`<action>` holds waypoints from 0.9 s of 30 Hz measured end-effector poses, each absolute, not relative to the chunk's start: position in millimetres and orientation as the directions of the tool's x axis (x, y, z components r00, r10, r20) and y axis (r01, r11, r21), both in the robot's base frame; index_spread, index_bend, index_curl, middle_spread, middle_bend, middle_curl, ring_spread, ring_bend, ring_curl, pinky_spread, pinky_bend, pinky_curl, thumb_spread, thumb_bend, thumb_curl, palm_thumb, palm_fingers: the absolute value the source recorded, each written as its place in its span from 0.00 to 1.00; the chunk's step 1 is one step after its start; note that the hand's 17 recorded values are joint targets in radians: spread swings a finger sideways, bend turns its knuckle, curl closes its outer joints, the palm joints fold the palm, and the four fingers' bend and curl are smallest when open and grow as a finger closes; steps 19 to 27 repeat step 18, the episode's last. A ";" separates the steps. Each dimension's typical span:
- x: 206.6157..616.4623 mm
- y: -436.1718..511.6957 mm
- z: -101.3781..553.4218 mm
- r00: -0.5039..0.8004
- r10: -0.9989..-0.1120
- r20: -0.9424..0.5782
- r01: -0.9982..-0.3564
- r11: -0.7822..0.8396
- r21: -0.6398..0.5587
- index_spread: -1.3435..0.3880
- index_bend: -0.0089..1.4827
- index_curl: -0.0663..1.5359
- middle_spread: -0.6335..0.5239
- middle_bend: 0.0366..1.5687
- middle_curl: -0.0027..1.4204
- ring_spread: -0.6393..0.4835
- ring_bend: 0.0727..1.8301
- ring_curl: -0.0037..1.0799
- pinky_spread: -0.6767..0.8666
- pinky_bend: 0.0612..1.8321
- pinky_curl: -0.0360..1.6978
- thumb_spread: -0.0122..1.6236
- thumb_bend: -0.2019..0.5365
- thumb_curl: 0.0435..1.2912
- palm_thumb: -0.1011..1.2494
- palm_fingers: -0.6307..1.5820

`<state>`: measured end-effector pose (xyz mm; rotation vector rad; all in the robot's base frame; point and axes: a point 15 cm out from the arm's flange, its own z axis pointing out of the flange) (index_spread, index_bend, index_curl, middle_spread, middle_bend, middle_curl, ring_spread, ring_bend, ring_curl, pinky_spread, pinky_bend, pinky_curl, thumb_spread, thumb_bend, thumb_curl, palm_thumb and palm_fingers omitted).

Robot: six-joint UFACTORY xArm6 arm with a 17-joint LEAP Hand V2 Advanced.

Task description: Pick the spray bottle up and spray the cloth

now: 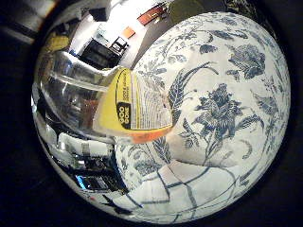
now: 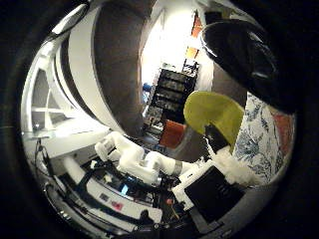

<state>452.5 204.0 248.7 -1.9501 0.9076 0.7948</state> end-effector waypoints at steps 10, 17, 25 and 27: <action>451.4 180.8 264.9 0.572 -0.344 -0.745 -0.803 -0.420 -0.423 0.62 0.13 0.29 0.57 0.31 0.26 0.59 0.33 0.30 0.66 0.25 0.34 0.58 0.25 0.49 0.74 0.36; 450.0 162.7 282.2 0.588 -0.381 -0.713 -0.798 -0.418 -0.435 0.63 0.12 0.27 0.58 0.28 0.25 0.61 0.29 0.29 0.68 0.23 0.31 0.58 0.24 0.47 0.74 0.37; 449.3 160.9 286.3 0.592 -0.385 -0.708 -0.796 -0.416 -0.440 0.63 0.12 0.27 0.58 0.27 0.25 0.61 0.29 0.28 0.68 0.23 0.30 0.58 0.24 0.47 0.74 0.37; 449.3 160.9 286.3 0.592 -0.385 -0.708 -0.796 -0.416 -0.440 0.63 0.12 0.27 0.58 0.27 0.25 0.61 0.29 0.28 0.68 0.23 0.30 0.58 0.24 0.47 0.74 0.37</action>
